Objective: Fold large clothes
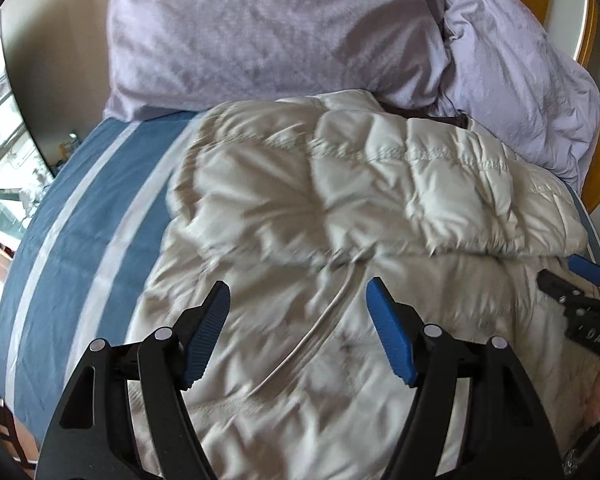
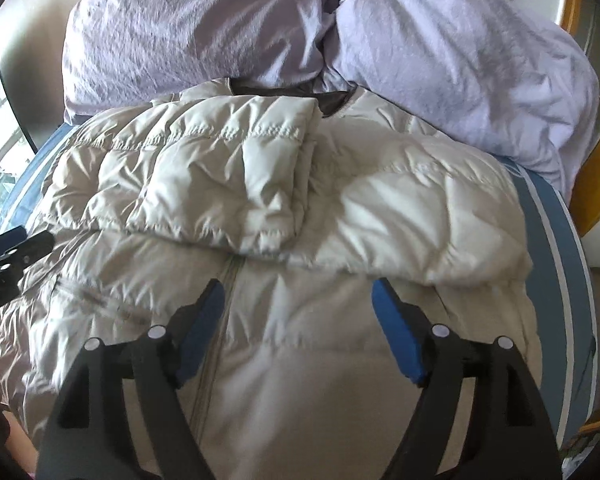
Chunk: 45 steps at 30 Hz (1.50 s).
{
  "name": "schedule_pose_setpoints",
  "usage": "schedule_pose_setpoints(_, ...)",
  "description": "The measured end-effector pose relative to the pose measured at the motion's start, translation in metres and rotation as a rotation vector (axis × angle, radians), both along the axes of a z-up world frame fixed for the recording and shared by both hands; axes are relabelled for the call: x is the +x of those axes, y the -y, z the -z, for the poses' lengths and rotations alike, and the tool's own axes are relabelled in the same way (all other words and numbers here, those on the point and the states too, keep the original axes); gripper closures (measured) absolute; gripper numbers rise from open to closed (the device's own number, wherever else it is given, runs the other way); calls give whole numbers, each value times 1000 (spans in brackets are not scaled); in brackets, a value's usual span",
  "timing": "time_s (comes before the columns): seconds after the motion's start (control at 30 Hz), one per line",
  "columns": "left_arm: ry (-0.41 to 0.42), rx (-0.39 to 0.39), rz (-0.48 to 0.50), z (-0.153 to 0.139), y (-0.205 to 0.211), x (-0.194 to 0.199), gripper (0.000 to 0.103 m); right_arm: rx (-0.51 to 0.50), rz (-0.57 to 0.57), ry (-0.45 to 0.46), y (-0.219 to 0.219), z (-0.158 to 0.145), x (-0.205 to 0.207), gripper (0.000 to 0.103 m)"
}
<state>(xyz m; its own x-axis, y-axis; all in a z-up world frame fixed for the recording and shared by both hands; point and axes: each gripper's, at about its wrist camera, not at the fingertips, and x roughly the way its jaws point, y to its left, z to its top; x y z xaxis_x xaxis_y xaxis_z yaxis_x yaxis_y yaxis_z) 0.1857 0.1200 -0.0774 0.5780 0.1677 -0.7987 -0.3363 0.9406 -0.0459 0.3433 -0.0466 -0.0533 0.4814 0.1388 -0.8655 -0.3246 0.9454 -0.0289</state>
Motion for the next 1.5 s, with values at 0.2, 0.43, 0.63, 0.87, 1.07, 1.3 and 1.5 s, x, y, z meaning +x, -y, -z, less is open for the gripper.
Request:
schedule_pose_setpoints(0.2,-12,14,-25,2,-20,-48,32,19,59,-24,35,-3,-28,25)
schedule_pose_setpoints(0.43,-41,21,-50,11,-42,-88,32,-17,182,-59,111,4,-57,25)
schedule_pose_setpoints(0.63,-78,-17,-61,26,-59,-111,32,3,295,-119,183,10,-76,25)
schedule_pose_setpoints(0.87,-93,-123,-64,41,-68,-123,32,116,364,-240,228,31,-90,25)
schedule_pose_setpoints(1.07,-101,-194,-79,49,-70,-127,33,170,356,-280,234,43,-102,29)
schedule_pose_setpoints(1.3,-99,-202,-78,48,-69,-131,33,192,373,-290,243,45,-107,31)
schedule_pose_setpoints(1.5,-110,-191,-59,48,-62,-132,33,240,334,-289,245,44,-114,51)
